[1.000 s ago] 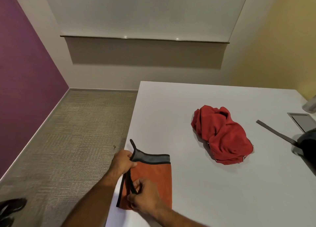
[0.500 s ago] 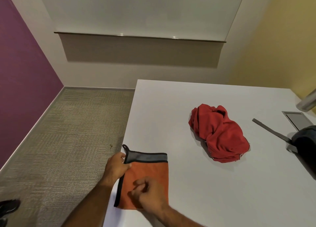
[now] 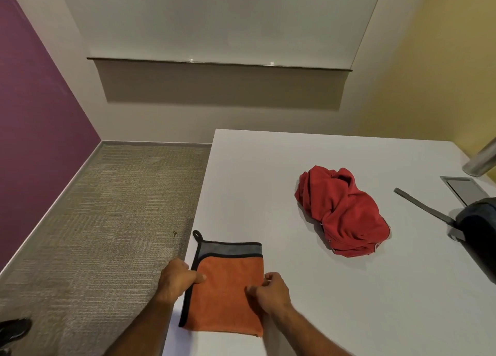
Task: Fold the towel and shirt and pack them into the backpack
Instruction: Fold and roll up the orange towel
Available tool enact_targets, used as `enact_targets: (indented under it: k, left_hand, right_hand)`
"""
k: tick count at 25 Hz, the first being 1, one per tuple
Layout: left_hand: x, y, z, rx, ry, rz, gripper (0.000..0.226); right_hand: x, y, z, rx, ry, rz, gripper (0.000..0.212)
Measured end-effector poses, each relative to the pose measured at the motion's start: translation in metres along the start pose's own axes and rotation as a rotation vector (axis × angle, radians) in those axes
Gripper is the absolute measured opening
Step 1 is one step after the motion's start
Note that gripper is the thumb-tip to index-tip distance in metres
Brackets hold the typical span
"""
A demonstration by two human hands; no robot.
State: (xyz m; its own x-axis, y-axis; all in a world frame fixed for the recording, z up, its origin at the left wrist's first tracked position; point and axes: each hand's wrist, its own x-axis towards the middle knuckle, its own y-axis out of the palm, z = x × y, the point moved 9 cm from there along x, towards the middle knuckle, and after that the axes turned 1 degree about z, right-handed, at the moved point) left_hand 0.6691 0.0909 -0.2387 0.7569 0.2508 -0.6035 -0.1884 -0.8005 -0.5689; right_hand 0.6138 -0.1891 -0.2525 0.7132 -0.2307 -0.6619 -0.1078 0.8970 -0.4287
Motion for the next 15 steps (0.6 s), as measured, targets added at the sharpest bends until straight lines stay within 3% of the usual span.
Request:
enact_targets:
  k: [3, 10, 15]
  left_hand:
    - [-0.006, 0.004, -0.001, -0.018, -0.012, 0.023, 0.046]
    - [-0.015, 0.01, -0.002, -0.093, -0.007, 0.062, 0.03]
    - [-0.026, 0.018, -0.007, -0.297, -0.016, 0.144, 0.016]
  right_hand:
    - [0.001, 0.004, 0.0, -0.03, 0.007, -0.001, 0.045]
    - [0.003, 0.009, 0.004, -0.073, -0.004, 0.019, 0.026]
    - [-0.006, -0.002, 0.007, 0.222, 0.034, 0.052, 0.019]
